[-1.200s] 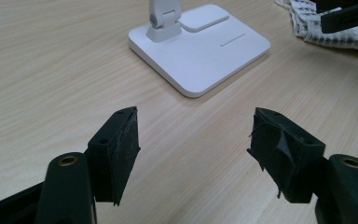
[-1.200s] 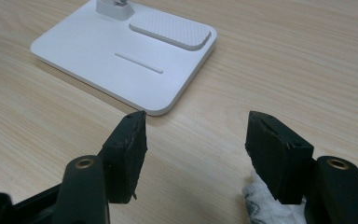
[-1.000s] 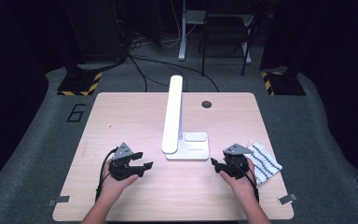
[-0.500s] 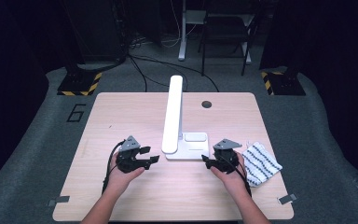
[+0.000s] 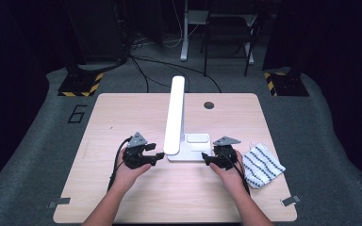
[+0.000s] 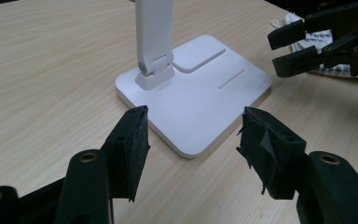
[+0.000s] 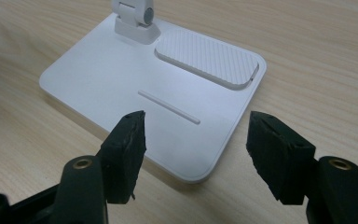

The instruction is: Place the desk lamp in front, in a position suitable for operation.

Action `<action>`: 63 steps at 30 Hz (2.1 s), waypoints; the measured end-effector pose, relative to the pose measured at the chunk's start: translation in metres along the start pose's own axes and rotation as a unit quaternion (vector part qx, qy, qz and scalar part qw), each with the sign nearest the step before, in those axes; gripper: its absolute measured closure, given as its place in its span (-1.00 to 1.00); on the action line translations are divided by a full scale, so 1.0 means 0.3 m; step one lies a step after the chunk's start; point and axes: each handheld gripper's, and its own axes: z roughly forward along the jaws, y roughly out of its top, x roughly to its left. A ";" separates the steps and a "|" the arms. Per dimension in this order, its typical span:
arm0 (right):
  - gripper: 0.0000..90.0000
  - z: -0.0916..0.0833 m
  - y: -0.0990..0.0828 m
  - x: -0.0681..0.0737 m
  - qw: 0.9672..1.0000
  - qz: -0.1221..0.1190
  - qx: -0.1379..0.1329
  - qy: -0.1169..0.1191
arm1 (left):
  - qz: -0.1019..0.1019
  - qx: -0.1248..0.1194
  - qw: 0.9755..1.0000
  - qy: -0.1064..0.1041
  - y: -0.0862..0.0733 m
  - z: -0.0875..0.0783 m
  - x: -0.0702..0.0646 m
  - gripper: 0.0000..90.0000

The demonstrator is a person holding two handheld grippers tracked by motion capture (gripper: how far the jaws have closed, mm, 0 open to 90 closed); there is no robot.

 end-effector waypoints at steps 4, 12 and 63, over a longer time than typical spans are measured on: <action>-0.17 0.019 -0.001 -0.012 1.000 0.007 0.000 -0.004 | 0.009 0.006 1.000 0.003 0.010 0.013 0.005 -0.07; -0.17 0.069 -0.001 -0.005 1.000 0.013 0.004 -0.011 | 0.021 0.020 1.000 0.008 0.025 0.061 -0.007 -0.03; -0.50 0.196 0.068 -0.030 0.997 0.064 0.041 -0.019 | 0.024 0.008 1.000 0.003 0.059 0.062 0.004 -0.07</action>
